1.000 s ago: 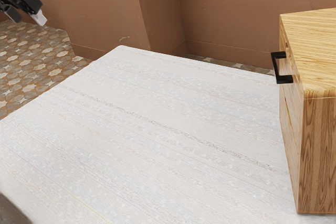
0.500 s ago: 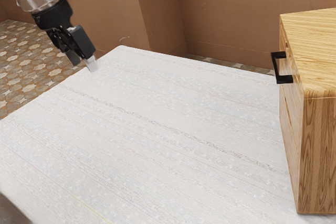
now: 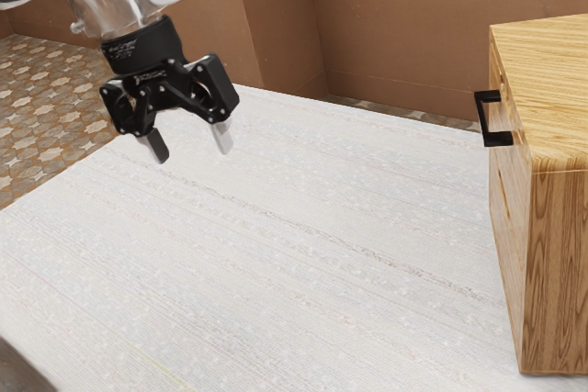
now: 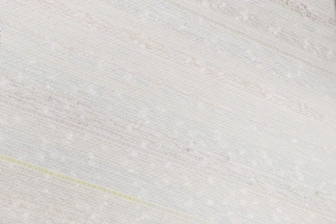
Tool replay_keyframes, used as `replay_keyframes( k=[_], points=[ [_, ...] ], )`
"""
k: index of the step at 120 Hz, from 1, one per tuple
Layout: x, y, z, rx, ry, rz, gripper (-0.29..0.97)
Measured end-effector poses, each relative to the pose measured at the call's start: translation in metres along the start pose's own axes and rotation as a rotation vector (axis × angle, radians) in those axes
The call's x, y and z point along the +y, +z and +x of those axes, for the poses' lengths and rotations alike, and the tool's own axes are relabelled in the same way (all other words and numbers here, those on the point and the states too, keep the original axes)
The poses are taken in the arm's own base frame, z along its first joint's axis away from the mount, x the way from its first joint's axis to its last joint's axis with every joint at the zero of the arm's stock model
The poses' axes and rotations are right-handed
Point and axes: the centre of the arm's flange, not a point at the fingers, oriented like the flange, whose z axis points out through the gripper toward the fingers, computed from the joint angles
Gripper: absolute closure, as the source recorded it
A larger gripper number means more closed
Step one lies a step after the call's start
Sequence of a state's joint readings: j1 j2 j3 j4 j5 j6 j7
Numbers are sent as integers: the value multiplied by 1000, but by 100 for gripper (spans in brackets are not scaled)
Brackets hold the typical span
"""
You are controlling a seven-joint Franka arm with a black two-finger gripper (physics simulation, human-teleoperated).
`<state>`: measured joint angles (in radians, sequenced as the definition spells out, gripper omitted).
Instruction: Pull the drawer handle with one arm to open the drawer
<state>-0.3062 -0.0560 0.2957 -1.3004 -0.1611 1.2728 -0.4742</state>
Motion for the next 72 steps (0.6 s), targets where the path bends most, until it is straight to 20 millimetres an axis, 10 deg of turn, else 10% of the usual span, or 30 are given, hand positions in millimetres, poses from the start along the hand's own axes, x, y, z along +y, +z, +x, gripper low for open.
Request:
replay_keyframes(
  k=[25, 72],
  points=[
    [82, 23, 20, 46, -142, 4, 2],
    [148, 24, 22, 146, -302, -210, 2]
  ],
)
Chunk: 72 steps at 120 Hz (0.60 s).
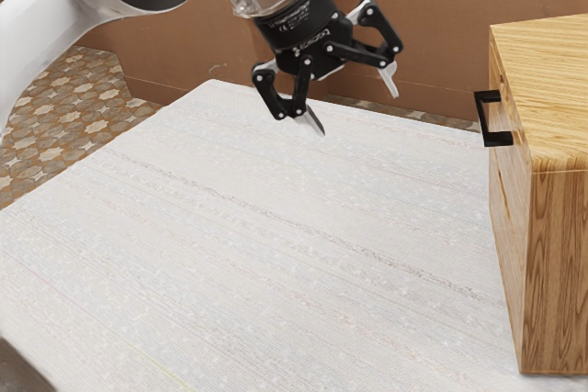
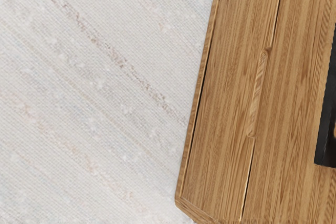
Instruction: Pull the drawer handle with one arm to open the drawer
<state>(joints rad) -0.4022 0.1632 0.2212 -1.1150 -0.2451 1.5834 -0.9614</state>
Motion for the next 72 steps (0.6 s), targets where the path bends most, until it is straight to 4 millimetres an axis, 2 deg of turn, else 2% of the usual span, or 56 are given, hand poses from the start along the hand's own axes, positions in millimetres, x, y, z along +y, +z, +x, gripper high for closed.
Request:
replay_keyframes(
  k=[11, 26, 38, 72],
  points=[
    [7, 11, -7, -6, -11, -5, 2],
    [4, 16, -1, 0, -47, -11, 2],
    [11, 27, 0, 7, -55, -23, 2],
    [21, 31, -3, 26, -66, -62, 2]
  ],
)
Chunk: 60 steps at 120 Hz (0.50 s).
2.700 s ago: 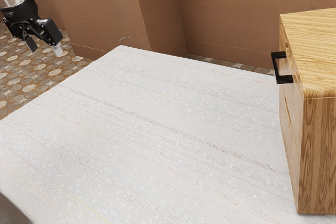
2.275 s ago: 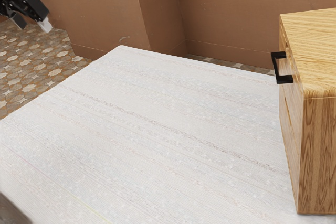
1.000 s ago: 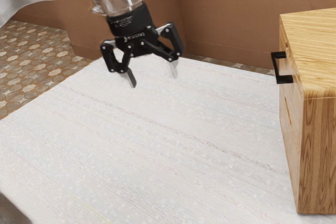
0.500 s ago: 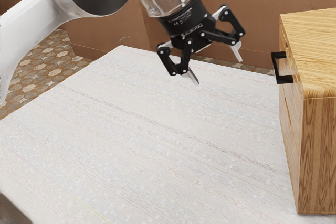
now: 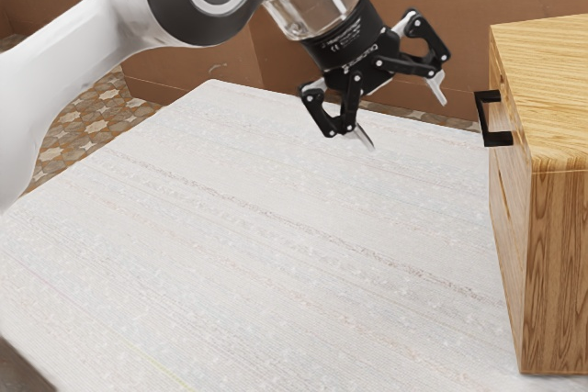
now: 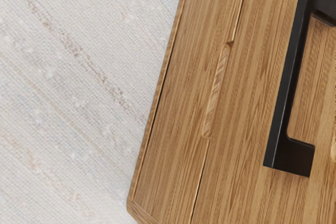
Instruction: Pull the drawer handle with one arm to open the drawer
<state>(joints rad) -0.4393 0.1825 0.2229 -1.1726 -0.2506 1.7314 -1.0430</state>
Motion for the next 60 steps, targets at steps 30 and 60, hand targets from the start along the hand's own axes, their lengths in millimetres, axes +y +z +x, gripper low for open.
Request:
replay_keyframes(
  k=[30, 60],
  points=[
    [-2, 14, 5, 2, -4, 5, 2],
    [13, 32, -3, -6, 41, 2, 2]
  ],
)
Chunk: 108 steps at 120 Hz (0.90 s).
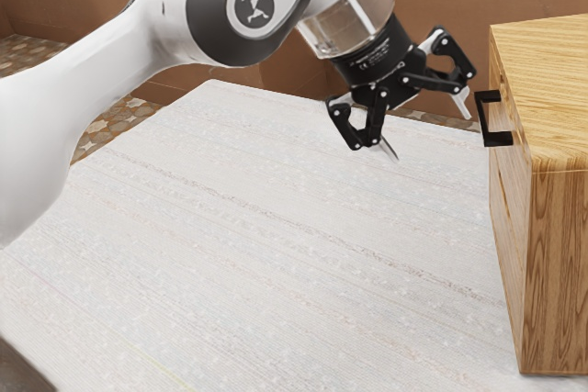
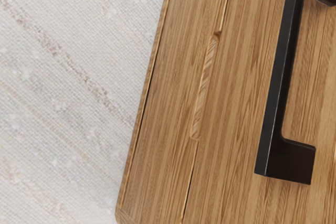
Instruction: Pull the drawer handle with one arm to open the drawer
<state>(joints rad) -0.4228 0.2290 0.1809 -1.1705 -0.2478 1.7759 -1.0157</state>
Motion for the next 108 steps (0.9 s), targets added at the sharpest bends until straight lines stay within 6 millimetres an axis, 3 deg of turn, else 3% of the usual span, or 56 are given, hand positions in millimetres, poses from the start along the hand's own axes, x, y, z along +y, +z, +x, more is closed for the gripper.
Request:
replay_keyframes(
  k=[23, 41, 78, 108],
  points=[
    [2, 11, 10, 14, 5, 10, 2],
    [12, 37, 23, 28, 8, 4, 2],
    [9, 30, 47, 65, 0, -44, 2],
    [14, 53, 59, 57, 8, -48, 2]
  ],
)
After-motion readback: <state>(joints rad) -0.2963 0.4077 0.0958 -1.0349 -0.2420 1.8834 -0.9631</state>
